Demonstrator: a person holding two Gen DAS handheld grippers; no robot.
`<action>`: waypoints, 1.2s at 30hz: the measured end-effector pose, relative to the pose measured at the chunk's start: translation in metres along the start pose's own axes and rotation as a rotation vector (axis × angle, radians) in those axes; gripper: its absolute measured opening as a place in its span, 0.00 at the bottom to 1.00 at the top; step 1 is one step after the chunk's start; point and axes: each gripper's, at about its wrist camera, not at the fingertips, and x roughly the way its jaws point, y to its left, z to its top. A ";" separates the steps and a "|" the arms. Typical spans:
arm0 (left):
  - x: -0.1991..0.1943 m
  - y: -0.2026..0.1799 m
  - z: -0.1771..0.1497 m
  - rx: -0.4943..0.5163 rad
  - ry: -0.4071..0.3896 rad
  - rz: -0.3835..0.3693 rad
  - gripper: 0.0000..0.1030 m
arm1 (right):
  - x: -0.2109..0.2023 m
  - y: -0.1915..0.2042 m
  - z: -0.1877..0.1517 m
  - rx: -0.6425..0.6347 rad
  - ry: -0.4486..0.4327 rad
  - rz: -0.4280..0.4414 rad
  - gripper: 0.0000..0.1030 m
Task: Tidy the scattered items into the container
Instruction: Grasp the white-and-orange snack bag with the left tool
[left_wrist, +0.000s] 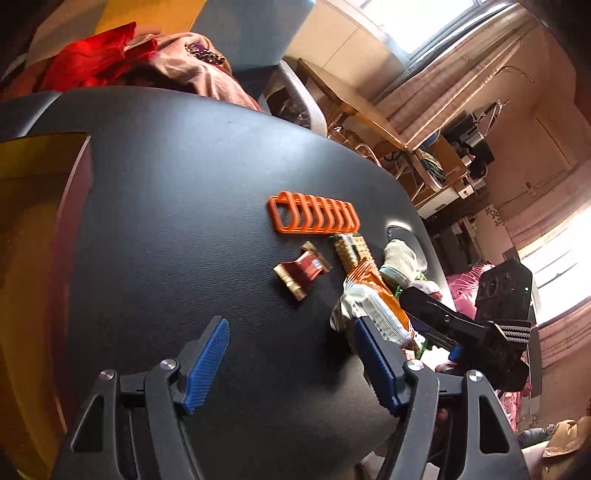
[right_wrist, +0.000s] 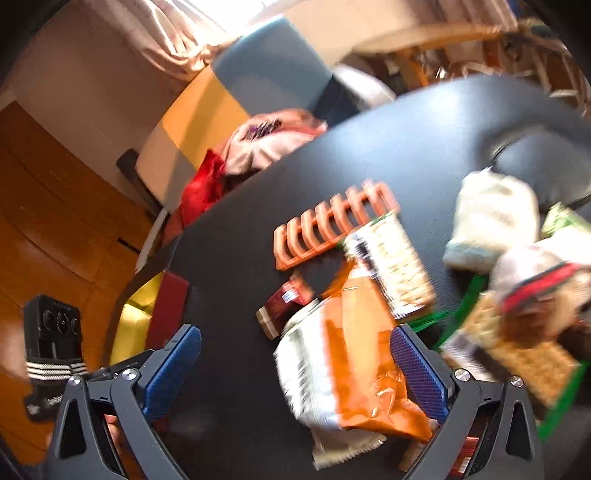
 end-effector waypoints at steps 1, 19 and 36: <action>-0.002 0.004 -0.001 -0.008 -0.003 0.001 0.70 | 0.006 0.002 -0.003 0.007 0.030 0.036 1.00; 0.026 -0.036 -0.038 0.163 0.076 -0.131 0.82 | -0.071 0.015 -0.073 0.021 -0.084 -0.019 1.00; 0.081 -0.054 -0.023 0.073 0.089 -0.120 0.83 | -0.094 -0.008 -0.094 0.023 -0.129 -0.197 1.00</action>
